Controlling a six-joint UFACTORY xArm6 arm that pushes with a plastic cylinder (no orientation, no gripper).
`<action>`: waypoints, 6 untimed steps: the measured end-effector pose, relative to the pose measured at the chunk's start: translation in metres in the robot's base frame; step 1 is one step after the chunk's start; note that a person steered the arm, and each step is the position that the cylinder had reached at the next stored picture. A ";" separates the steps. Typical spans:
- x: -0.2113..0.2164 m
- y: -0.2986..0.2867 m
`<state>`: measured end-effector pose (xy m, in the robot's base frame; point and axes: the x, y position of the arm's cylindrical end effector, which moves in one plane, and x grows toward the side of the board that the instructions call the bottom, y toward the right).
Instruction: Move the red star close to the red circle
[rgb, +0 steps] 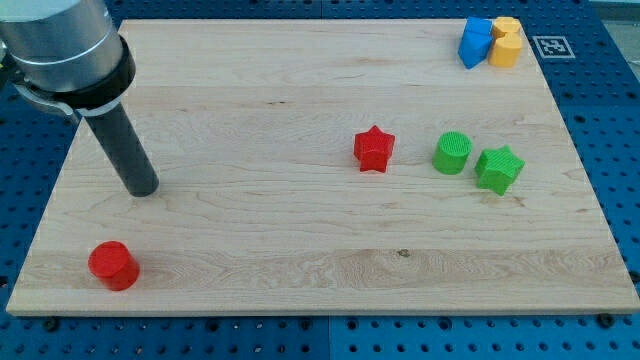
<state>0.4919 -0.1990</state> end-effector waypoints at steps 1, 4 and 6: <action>-0.013 -0.014; -0.122 0.047; -0.134 0.195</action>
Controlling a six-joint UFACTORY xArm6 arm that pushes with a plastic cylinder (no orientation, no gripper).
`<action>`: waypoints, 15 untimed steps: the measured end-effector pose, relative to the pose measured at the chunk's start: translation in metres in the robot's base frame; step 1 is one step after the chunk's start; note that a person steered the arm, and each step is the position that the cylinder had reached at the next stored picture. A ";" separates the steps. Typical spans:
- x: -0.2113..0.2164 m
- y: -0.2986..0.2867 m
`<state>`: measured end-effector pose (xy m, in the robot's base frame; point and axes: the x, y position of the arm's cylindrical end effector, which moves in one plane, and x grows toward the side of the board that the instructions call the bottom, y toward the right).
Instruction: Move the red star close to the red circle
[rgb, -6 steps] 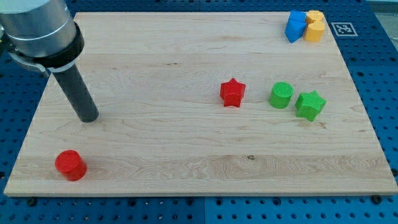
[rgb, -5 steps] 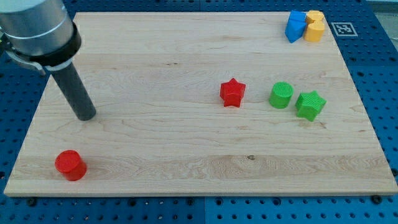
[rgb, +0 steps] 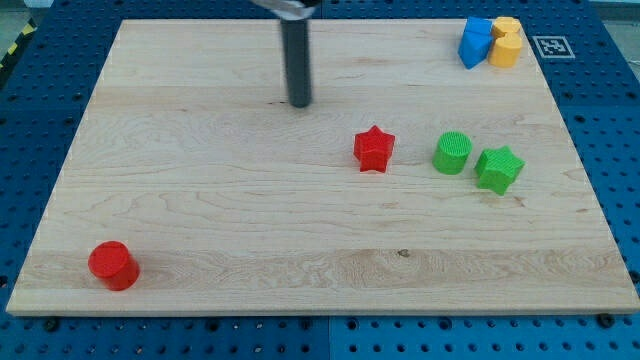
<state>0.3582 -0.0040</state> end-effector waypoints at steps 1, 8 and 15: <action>0.008 0.052; 0.107 0.067; 0.124 -0.131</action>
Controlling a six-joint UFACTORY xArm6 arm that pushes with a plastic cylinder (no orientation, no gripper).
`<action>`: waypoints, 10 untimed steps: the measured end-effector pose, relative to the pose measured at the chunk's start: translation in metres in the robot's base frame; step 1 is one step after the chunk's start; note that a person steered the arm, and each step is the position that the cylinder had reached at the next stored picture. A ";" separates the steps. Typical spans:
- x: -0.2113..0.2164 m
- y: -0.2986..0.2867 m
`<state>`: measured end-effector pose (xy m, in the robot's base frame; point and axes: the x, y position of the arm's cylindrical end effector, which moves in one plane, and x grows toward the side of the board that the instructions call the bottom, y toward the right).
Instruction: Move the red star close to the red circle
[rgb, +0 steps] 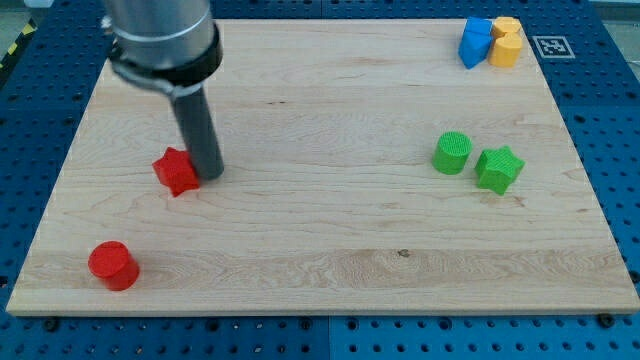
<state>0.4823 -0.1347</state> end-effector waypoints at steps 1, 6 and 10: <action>-0.028 -0.001; -0.025 -0.065; 0.009 -0.058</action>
